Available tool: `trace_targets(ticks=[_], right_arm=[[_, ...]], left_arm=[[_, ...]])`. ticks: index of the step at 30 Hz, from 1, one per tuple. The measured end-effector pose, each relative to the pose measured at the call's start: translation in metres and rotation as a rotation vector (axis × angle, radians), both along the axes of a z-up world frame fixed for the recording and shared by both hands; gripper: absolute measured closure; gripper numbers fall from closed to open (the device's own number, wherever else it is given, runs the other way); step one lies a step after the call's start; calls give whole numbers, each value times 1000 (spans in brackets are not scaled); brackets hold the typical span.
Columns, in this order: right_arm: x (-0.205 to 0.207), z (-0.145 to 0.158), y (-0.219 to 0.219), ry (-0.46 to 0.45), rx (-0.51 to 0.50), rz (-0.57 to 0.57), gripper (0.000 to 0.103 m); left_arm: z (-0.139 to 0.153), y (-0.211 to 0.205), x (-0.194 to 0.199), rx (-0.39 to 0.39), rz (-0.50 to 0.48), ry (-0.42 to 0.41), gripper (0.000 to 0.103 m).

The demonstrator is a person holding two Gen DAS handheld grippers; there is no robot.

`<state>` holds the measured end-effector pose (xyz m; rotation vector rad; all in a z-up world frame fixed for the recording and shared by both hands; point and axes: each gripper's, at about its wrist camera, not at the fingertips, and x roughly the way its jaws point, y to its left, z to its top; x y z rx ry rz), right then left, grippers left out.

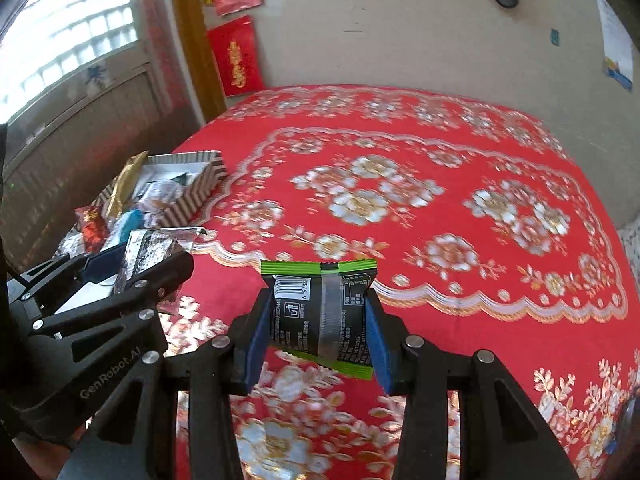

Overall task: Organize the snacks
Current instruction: 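Carry the pastry bag and dark packet over the white box with both tools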

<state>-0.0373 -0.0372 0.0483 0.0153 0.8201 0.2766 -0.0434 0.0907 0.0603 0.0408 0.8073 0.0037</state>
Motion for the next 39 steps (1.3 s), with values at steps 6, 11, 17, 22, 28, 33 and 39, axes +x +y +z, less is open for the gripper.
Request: trace_targets(ticks=[6, 11, 17, 22, 28, 33, 39], right_arm=[[2, 12, 30, -26, -9, 58, 59], [4, 19, 54, -41, -16, 107, 59], [5, 25, 84, -53, -34, 164, 59], [8, 27, 106, -48, -43, 201, 59], [12, 25, 146, -44, -58, 275, 59], [17, 17, 177, -19, -64, 342, 59], [14, -1, 202, 28, -65, 396, 59]], left_arm=[[10, 26, -5, -2, 37, -19, 53], [17, 51, -9, 0, 77, -35, 53], [20, 79, -11, -6, 124, -36, 53], [20, 102, -14, -14, 156, -30, 53], [17, 142, -18, -20, 227, -15, 53], [8, 172, -21, -29, 282, 16, 53], [-9, 194, -29, -29, 311, 59, 53]])
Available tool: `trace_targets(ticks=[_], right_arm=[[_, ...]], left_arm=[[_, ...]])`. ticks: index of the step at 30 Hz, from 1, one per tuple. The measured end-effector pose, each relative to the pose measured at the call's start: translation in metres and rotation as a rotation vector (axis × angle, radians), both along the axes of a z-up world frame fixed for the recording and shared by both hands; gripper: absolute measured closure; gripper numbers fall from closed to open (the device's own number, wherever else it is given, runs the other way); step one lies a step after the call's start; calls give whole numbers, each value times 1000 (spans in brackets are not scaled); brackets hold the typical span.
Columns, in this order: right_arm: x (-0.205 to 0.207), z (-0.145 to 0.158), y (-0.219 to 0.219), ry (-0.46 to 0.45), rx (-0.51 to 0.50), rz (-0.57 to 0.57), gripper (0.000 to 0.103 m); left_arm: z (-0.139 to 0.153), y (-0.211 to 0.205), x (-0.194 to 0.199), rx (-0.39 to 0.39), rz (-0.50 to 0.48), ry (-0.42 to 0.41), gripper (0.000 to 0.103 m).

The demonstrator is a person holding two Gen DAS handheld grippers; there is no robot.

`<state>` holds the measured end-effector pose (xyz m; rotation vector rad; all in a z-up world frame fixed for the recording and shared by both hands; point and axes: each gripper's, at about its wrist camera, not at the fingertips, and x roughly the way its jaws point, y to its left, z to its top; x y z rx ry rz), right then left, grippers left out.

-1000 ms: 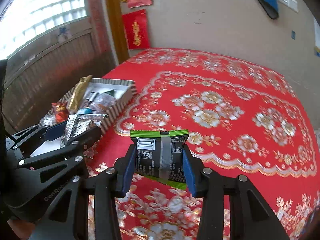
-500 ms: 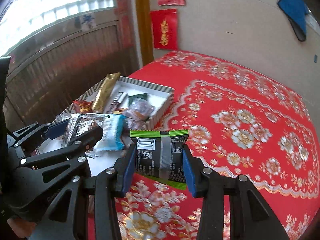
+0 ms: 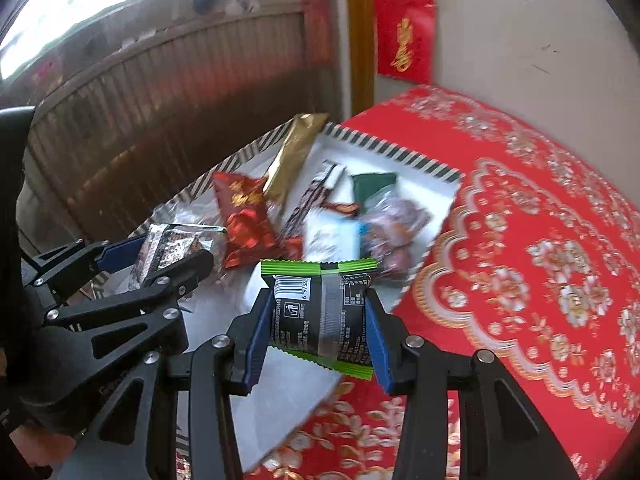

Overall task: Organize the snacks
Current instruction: 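Carry the pastry bag and dark packet over the white box with both tools, then open both tools to drop the pastry bag and dark packet into the box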

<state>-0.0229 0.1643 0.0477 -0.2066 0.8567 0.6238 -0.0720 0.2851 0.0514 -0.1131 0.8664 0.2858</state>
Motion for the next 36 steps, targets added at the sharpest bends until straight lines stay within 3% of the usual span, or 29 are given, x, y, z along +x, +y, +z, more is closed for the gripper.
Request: trace_targets(ticks=[12, 17, 19, 25, 28, 31, 36], right_arm=[[-15, -10, 3, 36, 18, 35, 53], [-23, -10, -6, 37, 42, 37, 47], [-28, -8, -9, 21, 40, 36, 46], [-43, -1, -20, -41, 43, 32, 40], [-52, 4, -31, -101, 56, 14, 36], [-59, 13, -45, -181, 79, -27, 22], [-58, 17, -63, -247, 80, -112, 20]], left_arm=[[-16, 5, -11, 0, 13, 16, 52], [-23, 7, -13, -19, 42, 23, 44], [-23, 6, -16, -15, 54, 15, 35], [-15, -3, -31, 11, 68, -64, 20], [-10, -6, -39, -2, 78, -102, 17], [-5, -13, -47, 14, 84, -144, 13], [-3, -25, -55, 11, 70, -168, 12]])
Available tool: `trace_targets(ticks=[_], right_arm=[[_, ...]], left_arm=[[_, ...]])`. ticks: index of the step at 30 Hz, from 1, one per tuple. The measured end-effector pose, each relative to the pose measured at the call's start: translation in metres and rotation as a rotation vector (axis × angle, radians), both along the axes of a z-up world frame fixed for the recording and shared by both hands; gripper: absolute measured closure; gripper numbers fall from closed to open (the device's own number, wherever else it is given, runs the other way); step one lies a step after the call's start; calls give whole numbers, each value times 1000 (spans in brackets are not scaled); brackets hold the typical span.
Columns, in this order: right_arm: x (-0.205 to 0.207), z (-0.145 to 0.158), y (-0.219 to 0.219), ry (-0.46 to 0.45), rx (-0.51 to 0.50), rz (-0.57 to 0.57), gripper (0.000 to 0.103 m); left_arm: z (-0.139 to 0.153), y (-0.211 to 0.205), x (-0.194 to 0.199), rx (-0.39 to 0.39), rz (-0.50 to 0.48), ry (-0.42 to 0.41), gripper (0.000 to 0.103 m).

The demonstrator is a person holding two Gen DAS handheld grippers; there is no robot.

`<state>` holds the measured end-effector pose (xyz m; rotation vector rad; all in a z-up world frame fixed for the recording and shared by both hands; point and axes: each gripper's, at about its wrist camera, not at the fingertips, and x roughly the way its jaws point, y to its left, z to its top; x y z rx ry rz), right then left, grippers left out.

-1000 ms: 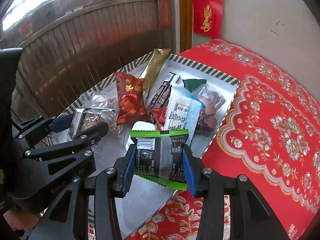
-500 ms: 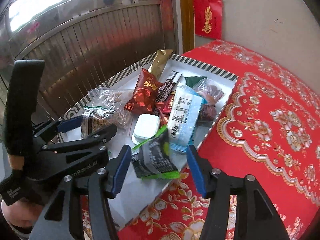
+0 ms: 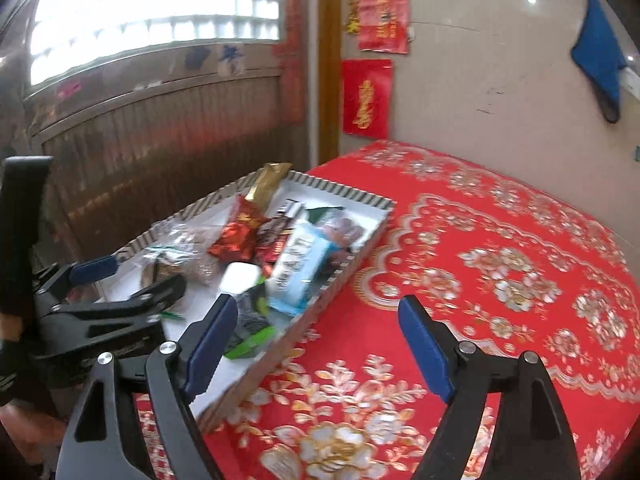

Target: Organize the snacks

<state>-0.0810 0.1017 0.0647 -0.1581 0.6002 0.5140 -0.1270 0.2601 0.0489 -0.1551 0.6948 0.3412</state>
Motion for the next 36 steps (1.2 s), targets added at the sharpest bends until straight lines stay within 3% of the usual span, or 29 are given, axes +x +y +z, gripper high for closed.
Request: trace_targets(ticks=[9, 14, 18, 22, 27, 36], right_arm=[[-1, -12, -16, 7, 12, -43, 20], [-6, -11, -20, 7, 37, -39, 20], [-12, -13, -18, 0, 36, -33, 20], [-17, -13, -15, -16, 24, -23, 19], [-18, -15, -16, -1, 28, -20, 19], [-20, -15, -12, -3, 23, -6, 19]], left_arm=[[6, -23, -14, 98, -4, -21, 12], [6, -23, -20, 74, -10, -12, 12], [6, -25, -26, 113, 1, -6, 12], [5, -20, -31, 63, -8, -12, 11], [5, -15, -37, 67, 13, -18, 7], [6, -24, -41, 171, 24, -12, 3]])
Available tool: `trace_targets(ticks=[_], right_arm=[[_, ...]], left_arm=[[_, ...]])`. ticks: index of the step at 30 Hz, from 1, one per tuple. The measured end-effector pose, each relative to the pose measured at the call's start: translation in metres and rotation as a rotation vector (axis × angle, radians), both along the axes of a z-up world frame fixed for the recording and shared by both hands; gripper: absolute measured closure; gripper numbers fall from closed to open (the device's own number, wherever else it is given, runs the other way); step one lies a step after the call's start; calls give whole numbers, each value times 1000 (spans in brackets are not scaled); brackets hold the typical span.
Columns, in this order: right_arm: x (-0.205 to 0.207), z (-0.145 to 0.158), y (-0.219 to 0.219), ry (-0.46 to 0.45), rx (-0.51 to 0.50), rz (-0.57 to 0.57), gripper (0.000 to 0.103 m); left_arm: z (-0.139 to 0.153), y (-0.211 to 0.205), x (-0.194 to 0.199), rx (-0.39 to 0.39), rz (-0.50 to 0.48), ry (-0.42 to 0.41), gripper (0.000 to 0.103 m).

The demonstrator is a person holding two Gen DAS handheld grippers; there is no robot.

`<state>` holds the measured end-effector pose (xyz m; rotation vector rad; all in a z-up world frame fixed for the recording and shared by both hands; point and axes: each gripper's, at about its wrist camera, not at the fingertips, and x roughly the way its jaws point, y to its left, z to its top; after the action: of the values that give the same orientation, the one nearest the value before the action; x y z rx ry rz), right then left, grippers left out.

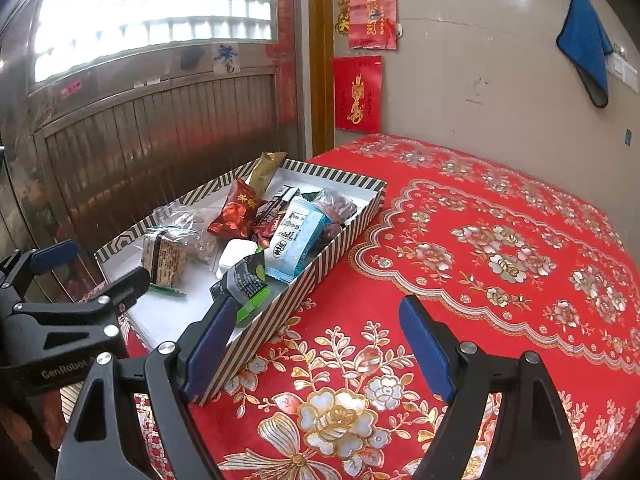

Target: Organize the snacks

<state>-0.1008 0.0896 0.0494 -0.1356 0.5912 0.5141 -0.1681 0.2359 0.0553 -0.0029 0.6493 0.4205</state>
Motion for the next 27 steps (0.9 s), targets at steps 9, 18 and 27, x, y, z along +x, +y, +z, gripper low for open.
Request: trace_targets(ticks=[9, 18, 27], right_arm=[[0, -3, 4, 17, 2, 6, 19], [-1, -5, 11, 15, -11, 21, 19], [-1, -7, 13, 17, -22, 23, 19]], left_arm=[[-1, 4, -1, -22, 6, -6, 3], [-1, 5, -2, -26, 9, -8, 3], [-1, 6, -2, -20, 12, -11, 2]])
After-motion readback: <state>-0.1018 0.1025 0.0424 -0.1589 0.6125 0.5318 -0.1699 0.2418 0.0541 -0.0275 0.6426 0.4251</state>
